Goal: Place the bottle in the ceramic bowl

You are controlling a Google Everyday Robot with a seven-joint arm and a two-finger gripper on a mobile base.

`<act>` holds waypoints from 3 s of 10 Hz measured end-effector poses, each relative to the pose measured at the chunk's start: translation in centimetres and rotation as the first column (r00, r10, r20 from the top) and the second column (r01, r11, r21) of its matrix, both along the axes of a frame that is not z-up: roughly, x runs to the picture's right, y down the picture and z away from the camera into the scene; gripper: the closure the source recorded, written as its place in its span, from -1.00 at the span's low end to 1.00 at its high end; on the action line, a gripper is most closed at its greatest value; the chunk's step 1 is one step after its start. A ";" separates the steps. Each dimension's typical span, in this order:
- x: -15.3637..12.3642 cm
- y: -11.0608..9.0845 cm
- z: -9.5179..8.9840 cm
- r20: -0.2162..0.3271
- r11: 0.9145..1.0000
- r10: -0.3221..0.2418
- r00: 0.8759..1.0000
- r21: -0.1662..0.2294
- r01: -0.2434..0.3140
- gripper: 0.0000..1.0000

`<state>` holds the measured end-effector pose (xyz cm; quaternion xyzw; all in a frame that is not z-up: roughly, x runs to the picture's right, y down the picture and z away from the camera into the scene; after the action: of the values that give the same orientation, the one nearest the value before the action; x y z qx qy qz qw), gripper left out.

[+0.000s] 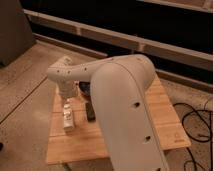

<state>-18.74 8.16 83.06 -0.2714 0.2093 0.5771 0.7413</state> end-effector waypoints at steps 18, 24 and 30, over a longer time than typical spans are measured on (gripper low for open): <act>-3.9 4.7 5.3 0.140 0.951 -0.187 0.972 -0.223 0.216 0.21; -4.6 0.3 4.7 0.154 0.979 -0.148 0.977 -0.115 0.166 1.00; -5.4 -11.1 -3.9 0.192 0.966 -0.199 0.961 0.201 0.160 1.00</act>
<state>-24.14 -2.92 79.15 -0.2412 0.0994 0.4923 0.8304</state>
